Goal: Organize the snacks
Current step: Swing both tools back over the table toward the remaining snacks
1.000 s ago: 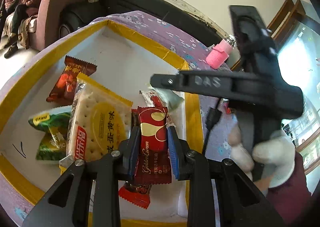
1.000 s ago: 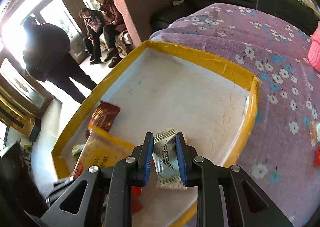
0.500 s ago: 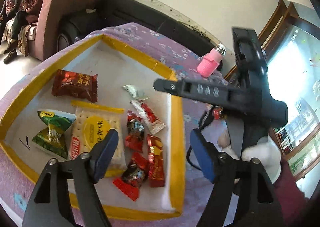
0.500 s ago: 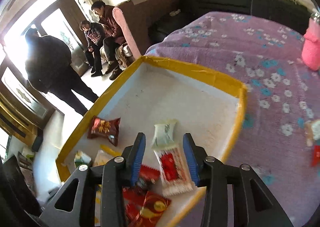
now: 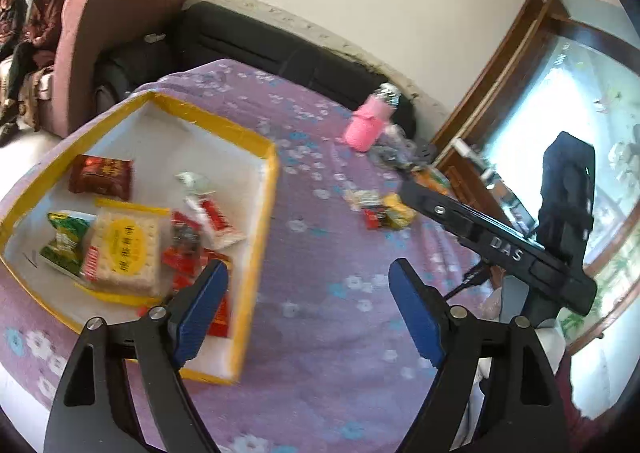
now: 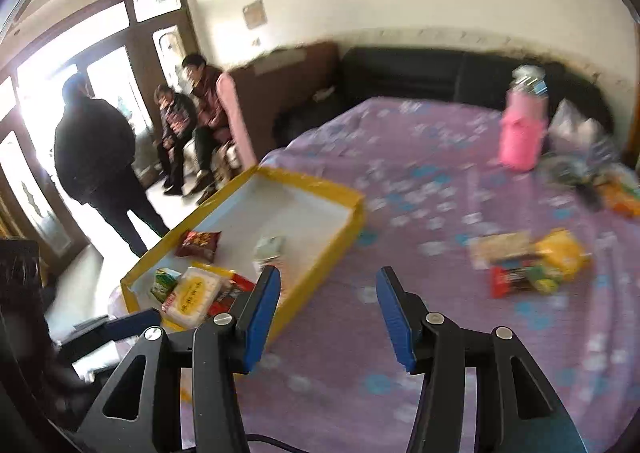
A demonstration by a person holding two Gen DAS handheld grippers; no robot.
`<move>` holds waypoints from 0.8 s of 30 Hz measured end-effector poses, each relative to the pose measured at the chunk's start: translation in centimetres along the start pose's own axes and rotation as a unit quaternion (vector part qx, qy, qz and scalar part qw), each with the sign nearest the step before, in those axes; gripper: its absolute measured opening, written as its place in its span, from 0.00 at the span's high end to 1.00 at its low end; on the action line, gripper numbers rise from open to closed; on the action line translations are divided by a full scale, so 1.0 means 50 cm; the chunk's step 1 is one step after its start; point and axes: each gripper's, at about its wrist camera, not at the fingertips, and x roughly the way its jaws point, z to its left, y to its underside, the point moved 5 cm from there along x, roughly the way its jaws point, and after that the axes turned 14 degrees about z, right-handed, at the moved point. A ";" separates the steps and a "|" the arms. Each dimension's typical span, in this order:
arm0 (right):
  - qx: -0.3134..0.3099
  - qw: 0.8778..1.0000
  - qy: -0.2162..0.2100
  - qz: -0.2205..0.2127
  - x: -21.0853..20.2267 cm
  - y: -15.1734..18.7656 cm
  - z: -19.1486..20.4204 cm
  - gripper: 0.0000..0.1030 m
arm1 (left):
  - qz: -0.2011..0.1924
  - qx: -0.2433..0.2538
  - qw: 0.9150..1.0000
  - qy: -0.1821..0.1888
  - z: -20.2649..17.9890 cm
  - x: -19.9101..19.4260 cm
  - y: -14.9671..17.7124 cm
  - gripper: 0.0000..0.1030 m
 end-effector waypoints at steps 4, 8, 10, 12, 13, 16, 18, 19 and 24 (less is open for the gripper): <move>0.013 0.997 0.044 -0.059 -0.116 0.032 -0.060 0.34 | -0.024 0.025 0.999 0.012 -0.058 -0.022 0.017 0.19; 0.041 0.993 0.060 -0.094 -0.206 0.068 -0.131 0.25 | -0.038 0.061 0.997 0.002 -0.118 -0.042 0.030 0.19; 0.058 0.992 0.067 -0.092 -0.234 0.086 -0.165 0.25 | -0.053 0.074 0.996 -0.015 -0.136 -0.054 0.026 0.19; 0.071 0.990 0.075 -0.094 -0.256 0.097 -0.192 0.25 | -0.071 0.078 0.994 -0.026 -0.149 -0.073 0.015 0.19; 0.075 0.990 0.078 -0.096 -0.266 0.101 -0.203 0.25 | -0.081 0.076 0.994 -0.023 -0.152 -0.086 0.008 0.19; 0.088 0.987 0.085 -0.108 -0.302 0.106 -0.235 0.25 | -0.118 0.066 0.991 -0.011 -0.147 -0.130 -0.009 0.10; 0.096 0.984 0.091 -0.117 -0.319 0.102 -0.256 0.25 | -0.121 0.062 0.991 0.001 -0.139 -0.132 -0.011 0.00; 0.100 0.984 0.091 -0.117 -0.321 0.101 -0.262 0.25 | -0.116 0.061 0.991 0.010 -0.133 -0.126 -0.011 0.00; 0.135 0.984 0.081 -0.089 -0.279 0.095 -0.302 0.25 | -0.041 0.049 0.998 0.011 -0.103 -0.054 -0.006 0.00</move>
